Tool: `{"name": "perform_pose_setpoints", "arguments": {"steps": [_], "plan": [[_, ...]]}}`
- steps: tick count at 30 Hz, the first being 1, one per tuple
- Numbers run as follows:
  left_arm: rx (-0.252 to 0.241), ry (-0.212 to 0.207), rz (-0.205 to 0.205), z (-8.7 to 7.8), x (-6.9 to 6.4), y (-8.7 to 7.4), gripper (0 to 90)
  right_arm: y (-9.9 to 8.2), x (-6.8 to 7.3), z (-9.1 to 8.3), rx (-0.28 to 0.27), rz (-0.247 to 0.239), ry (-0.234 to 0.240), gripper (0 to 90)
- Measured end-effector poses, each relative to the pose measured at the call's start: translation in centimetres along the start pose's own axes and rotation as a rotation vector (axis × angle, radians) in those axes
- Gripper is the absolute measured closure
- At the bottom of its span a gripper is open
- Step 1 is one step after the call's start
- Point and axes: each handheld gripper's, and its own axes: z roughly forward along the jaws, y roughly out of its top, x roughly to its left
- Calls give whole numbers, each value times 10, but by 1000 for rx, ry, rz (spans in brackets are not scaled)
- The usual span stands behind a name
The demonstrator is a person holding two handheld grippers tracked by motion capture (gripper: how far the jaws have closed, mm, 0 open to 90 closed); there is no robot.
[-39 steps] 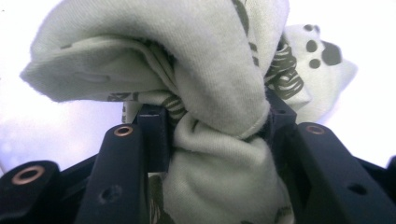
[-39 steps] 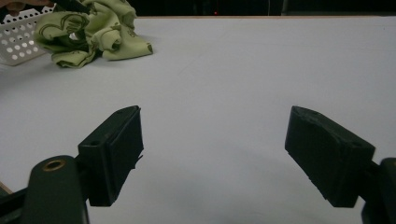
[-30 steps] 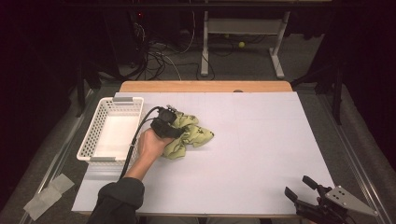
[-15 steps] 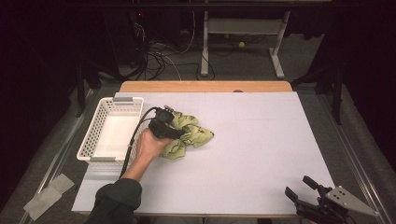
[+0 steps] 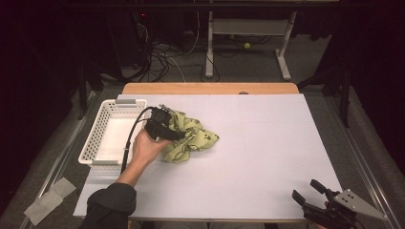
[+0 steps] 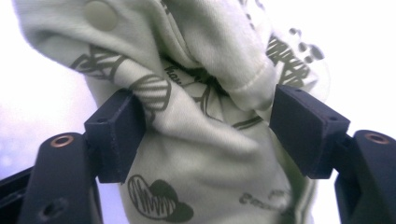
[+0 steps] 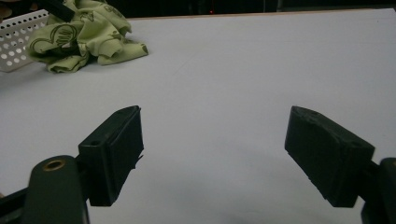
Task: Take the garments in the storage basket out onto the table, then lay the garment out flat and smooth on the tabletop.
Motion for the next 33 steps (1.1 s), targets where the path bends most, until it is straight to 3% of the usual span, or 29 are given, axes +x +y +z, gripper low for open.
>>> {"name": "perform_pose_setpoints", "arguments": {"steps": [14, 17, 19, 23, 29, 33], "plan": [[-24, -7, 17, -22, 0, -17, 208, 1, 2, 2, -15, -17, 9, 228], [-18, 27, 17, -26, -2, -23, 221, 2, 1, 3, -3, -10, 7, 241], [-31, 27, 23, -29, -3, -27, 232, 2, 2, 3, -13, -12, 2, 250], [-25, 27, 27, -31, -3, -37, 241, 3, 6, 7, 4, -49, 4, 254], [-46, 28, -9, -33, -1, -58, 261, 8, 14, 13, 38, -119, 32, 258], [-36, 32, -14, -31, -3, -71, 261, 18, 16, 16, 24, -143, 30, 262]]}}
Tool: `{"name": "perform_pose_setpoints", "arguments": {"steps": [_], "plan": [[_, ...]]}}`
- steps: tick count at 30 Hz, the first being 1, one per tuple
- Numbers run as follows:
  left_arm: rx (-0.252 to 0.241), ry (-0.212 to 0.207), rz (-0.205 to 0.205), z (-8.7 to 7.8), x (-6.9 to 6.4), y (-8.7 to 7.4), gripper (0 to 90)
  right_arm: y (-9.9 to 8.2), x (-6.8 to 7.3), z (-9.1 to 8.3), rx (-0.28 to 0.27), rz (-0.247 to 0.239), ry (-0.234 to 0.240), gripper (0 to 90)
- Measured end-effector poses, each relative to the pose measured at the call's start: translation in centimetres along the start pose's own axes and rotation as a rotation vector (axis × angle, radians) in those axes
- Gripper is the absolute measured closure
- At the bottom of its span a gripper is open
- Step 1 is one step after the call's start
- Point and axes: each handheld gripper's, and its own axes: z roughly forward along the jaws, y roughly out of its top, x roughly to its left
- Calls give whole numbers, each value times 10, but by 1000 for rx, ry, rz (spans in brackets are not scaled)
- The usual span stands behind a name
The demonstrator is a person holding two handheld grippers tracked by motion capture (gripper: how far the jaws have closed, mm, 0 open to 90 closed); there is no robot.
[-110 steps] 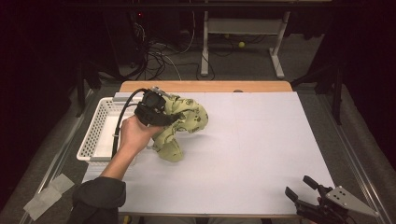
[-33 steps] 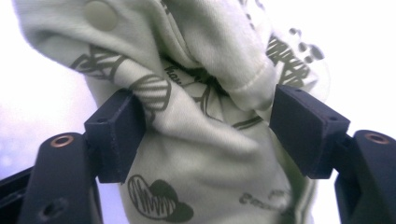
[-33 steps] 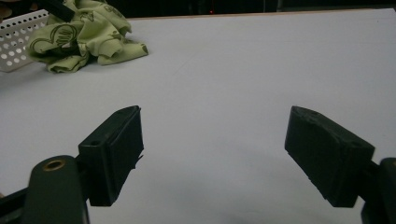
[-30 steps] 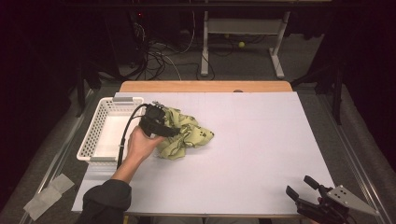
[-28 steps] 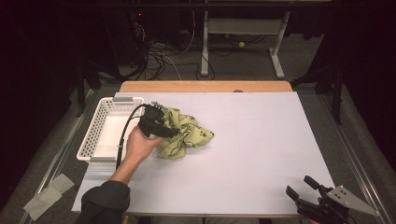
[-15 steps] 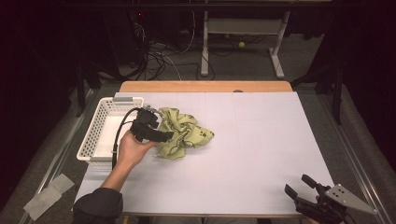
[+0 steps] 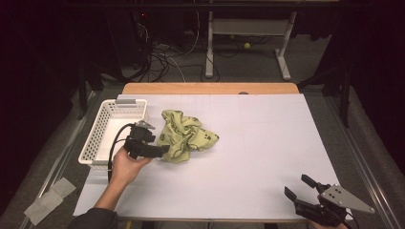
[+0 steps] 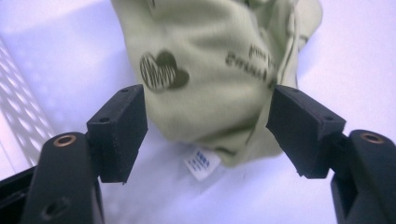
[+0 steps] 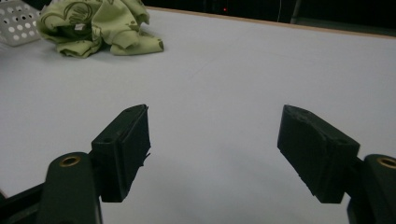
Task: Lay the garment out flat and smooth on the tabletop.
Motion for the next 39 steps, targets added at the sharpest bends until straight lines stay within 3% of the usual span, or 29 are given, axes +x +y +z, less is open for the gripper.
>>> {"name": "perform_pose_setpoints", "arguments": {"steps": [8, 14, 22, 29, 34, 39], "plan": [[0, -14, -17, 3, 1, -18, 291, 26, 8, 28, 20, -30, 43, 277], [2, 6, 20, 4, -7, -20, 321, 39, 23, 59, 50, -52, 105, 294], [32, -40, 26, 8, -11, -21, 376, 45, 43, 97, 107, -71, 158, 301], [36, -90, 39, 16, -13, -22, 519, 52, 61, 124, 142, -96, 181, 339], [36, -117, 70, 17, -19, -22, 664, 59, 73, 141, 172, -96, 211, 348], [40, -158, 57, 22, -21, -19, 778, 63, 81, 160, 216, -92, 236, 378]]}}
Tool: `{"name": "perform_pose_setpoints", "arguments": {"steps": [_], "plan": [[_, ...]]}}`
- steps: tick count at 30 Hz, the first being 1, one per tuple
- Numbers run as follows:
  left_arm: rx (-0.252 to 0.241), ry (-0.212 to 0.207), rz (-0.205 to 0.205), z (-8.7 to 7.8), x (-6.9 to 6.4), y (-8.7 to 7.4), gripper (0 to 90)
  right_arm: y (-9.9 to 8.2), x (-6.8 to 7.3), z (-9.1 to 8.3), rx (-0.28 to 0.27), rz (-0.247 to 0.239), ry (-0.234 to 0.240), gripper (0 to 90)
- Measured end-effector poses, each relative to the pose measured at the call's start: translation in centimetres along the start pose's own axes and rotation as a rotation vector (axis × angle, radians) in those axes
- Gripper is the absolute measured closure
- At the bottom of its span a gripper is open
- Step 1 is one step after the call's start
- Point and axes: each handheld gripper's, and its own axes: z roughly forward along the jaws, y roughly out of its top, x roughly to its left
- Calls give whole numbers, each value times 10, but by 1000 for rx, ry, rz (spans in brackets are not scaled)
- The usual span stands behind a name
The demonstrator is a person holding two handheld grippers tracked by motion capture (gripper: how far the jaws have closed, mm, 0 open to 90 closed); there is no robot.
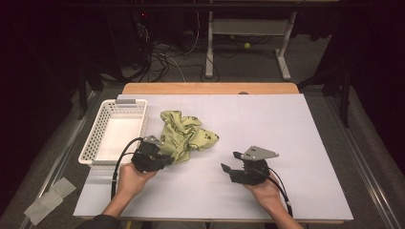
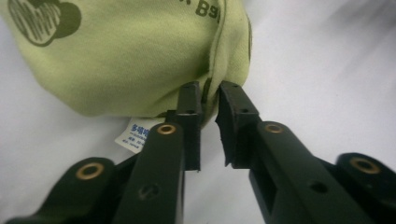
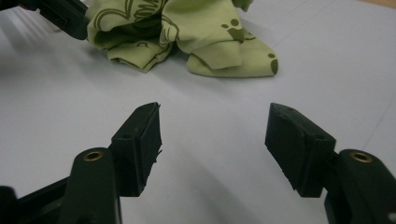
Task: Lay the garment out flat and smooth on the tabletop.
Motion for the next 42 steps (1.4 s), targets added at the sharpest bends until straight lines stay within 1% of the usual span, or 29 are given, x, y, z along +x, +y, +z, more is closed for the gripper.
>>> {"name": "perform_pose_setpoints", "arguments": {"steps": [2, 4, 6, 8, 11, 13, 15, 17, 21, 22, 23, 24, 26, 27, 28, 31, 34, 37, 39, 40, 42], "plan": [[4, -17, -3, 1, -1, 2, 806, 2, 1, 7, 21, 0, 5, 392], [13, -22, 8, 3, -4, 3, 818, 5, 1, 14, 47, -16, -9, 401], [15, -30, 20, 5, -8, 5, 819, 6, -1, 20, 69, -18, -21, 409], [14, -42, 32, 8, -12, 7, 819, 9, -2, 25, 83, -2, -25, 416], [14, -60, 42, 13, -18, 11, 819, 15, -4, 31, 85, 20, -20, 446], [20, -64, 50, 17, -21, 14, 819, 19, -4, 33, 103, 31, -17, 480], [29, -65, 60, 21, -24, 17, 819, 21, -3, 35, 104, -3, -41, 496], [35, -68, 68, 24, -27, 20, 819, 23, -3, 37, 108, 9, -39, 497], [39, -81, 80, 27, -30, 23, 817, 24, -4, 40, 107, 14, -42, 498], [42, -95, 78, 27, -29, 23, 811, 24, -4, 41, 109, 24, -43, 497], [38, -108, 70, 25, -28, 23, 772, 23, -5, 41, 106, 25, -41, 497], [32, -110, 66, 22, -27, 23, 746, 23, -5, 41, 107, 28, -41, 497], [15, -102, 55, 15, -24, 22, 685, 23, -5, 41, 103, 28, -37, 483], [3, -92, 52, 11, -23, 21, 661, 23, -4, 41, 108, 23, -37, 481], [-5, -81, 46, 8, -22, 20, 628, 23, -3, 41, 107, 7, -35, 481], [-26, -48, 33, -2, -20, 19, 556, 24, 1, 43, 110, 5, -19, 482], [-34, -3, 11, -8, -17, 18, 521, 27, 4, 44, 120, 9, -2, 486], [-36, 31, -13, -11, -13, 18, 490, 34, 9, 47, 125, 16, 19, 492], [-27, 55, -19, -10, -11, 18, 473, 39, 13, 50, 128, -2, 32, 492], [-20, 59, -17, -9, -10, 17, 462, 42, 16, 51, 133, -15, 34, 492], [-13, 62, -23, -8, -7, 17, 461, 47, 24, 54, 145, -26, 51, 494]]}}
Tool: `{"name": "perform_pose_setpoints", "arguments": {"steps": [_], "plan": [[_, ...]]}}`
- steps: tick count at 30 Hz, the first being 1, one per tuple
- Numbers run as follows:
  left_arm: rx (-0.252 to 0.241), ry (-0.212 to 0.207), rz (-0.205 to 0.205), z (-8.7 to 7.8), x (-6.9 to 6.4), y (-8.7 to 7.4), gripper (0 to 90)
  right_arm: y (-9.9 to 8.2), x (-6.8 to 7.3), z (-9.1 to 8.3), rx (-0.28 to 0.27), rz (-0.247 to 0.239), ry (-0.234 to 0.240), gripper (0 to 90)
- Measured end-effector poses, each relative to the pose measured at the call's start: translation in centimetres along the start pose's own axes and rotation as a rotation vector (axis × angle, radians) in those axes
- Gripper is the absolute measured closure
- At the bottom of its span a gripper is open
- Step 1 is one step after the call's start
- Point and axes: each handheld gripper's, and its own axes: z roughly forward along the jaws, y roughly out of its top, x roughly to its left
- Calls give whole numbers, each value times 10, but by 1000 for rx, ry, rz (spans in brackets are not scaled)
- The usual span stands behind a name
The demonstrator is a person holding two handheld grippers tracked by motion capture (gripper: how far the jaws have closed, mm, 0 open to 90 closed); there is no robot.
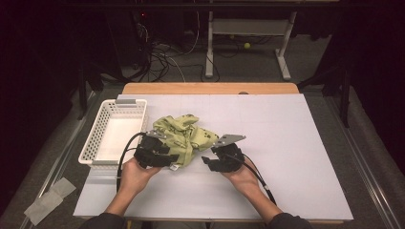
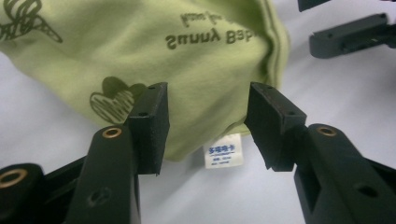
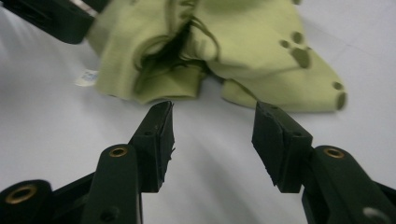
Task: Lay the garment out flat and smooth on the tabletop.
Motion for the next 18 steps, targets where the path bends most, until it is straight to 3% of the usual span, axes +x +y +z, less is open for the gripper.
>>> {"name": "perform_pose_setpoints", "arguments": {"steps": [5, 13, 18], "plan": [[-2, 3, -4, 0, 2, 0, 444, 12, 16, 8, 26, -44, 35, 504], [-11, 12, -15, -2, 4, -1, 443, 27, 30, 20, 57, -51, 66, 548], [-4, 23, -1, -4, 4, 0, 442, 31, 32, 23, 84, -66, 88, 739]]}}
